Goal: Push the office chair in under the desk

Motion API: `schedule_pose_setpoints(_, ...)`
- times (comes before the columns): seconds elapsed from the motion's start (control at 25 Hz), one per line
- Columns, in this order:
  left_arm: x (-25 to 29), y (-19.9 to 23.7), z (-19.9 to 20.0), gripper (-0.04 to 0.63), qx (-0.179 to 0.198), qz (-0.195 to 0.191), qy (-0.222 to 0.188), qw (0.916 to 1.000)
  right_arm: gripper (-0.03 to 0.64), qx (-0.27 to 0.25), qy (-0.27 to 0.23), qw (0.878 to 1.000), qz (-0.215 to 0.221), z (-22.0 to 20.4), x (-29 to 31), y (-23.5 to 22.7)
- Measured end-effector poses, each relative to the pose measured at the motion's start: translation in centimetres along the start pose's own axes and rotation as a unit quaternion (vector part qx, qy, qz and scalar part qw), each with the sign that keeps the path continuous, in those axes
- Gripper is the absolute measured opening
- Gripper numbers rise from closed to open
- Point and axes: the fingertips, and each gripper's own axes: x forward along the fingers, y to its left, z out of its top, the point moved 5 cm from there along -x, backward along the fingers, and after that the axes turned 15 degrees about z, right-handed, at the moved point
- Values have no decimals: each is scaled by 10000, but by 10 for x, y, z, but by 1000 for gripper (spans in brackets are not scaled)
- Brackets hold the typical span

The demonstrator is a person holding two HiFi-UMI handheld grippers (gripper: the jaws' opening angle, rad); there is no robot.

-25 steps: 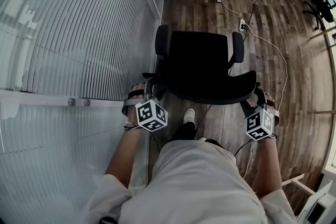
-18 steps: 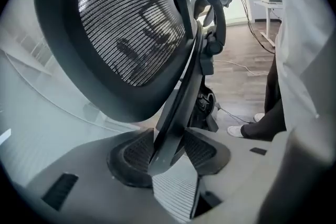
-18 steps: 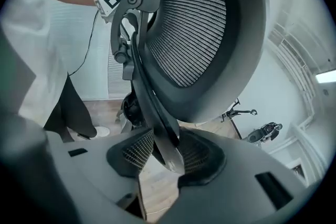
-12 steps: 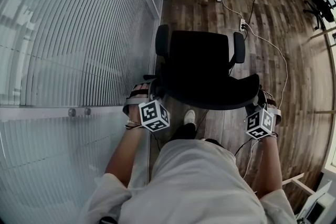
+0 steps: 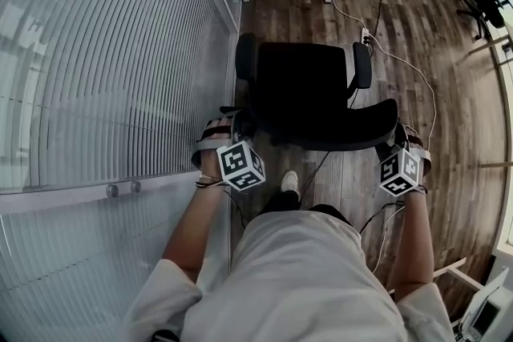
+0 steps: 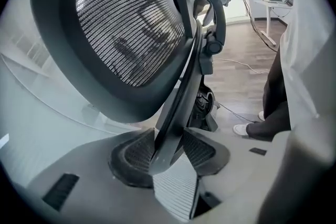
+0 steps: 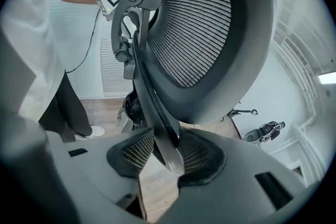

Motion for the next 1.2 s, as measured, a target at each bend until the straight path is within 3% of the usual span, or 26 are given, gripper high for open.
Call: schedule_pose_setpoints(1.2,70,39,17,190,23,-29,47,10000,167,-80,48,9998,-173,4,41,-80)
